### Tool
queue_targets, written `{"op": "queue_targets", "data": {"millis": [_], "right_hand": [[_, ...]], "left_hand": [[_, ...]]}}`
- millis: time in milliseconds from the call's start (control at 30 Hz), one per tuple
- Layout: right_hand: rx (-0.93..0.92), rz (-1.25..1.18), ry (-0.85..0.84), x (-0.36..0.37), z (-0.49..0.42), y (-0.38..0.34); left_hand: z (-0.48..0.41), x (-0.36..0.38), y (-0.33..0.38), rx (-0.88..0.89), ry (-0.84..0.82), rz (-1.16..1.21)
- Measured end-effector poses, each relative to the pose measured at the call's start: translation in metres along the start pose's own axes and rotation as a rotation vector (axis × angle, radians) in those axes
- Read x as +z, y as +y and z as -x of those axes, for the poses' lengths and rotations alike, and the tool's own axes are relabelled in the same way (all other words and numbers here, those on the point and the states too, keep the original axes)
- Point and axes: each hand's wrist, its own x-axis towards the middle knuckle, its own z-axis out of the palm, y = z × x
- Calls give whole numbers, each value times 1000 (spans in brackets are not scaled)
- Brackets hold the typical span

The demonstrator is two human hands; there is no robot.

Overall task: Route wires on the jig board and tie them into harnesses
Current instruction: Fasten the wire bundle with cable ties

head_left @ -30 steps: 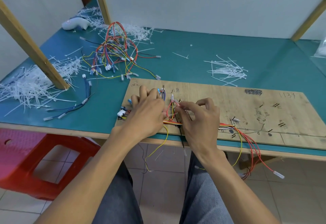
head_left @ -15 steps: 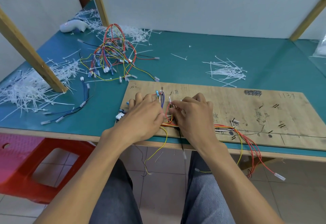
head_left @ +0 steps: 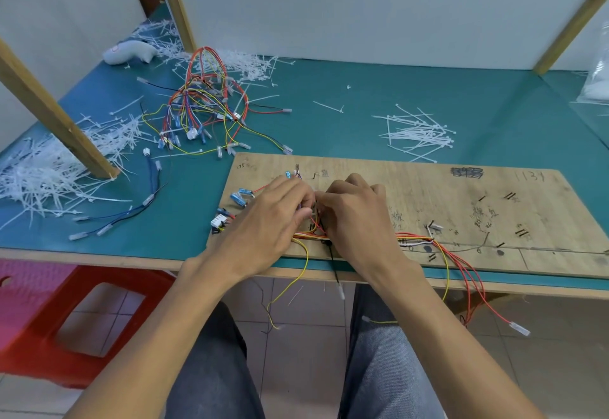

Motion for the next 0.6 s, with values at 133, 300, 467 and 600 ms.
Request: {"op": "queue_targets", "data": {"millis": [133, 300, 467, 600], "right_hand": [[-2, -24, 29, 0, 2, 2], [72, -237, 94, 8, 6, 3], [200, -431, 246, 15, 20, 0], [190, -399, 215, 16, 29, 2]], "left_hand": [[-1, -2, -4, 23, -84, -27], [-8, 1, -1, -52, -86, -48], [-7, 8, 1, -196, -5, 80], [-7, 4, 5, -176, 45, 119]]}}
